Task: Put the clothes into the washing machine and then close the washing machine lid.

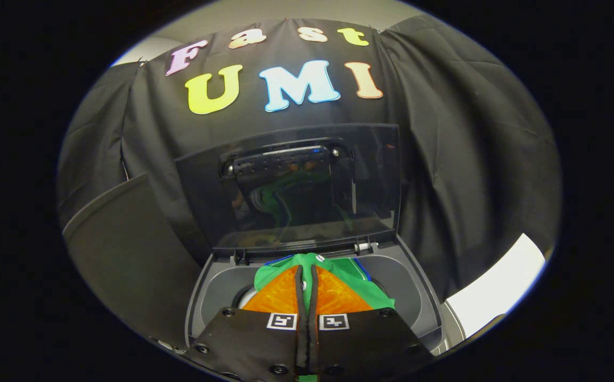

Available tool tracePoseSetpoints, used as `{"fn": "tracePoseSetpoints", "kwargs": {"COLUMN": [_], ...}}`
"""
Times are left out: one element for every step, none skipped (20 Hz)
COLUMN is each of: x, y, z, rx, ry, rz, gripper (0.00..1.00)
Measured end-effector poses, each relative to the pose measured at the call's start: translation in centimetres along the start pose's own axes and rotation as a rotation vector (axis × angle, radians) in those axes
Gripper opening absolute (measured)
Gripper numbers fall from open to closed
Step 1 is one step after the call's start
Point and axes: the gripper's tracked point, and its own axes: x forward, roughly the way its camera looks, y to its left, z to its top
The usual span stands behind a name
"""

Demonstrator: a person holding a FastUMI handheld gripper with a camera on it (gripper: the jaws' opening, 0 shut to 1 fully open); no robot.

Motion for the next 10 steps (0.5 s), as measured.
{"fn": "tracePoseSetpoints", "kwargs": {"x": [0.4,0.8,1.1,1.3,1.6,1.9,2.2,2.4,2.8,3.2], "y": [0.0,0.1,0.1,0.0,0.1,0.2,0.2,0.2,0.3,0.4], "z": [-0.4,-0.8,-1.1,-1.5,-1.8,-2.2,-2.4,-2.8,-3.1,-3.3], "rx": [-0.001,-0.002,-0.006,-0.012,-0.019,-0.028,-0.038,-0.046,-0.047,-0.048], "ry": [0.013,0.022,0.031,0.042,0.055,0.070,0.080,0.097,0.114,0.130], "rz": [0.001,0.001,-0.002,-0.004,-0.005,-0.007,-0.010,-0.014,-0.012,-0.014], "gripper": [0.01,0.01,0.01,0.01,0.01,0.02,0.01,0.01,0.01,0.01]}}
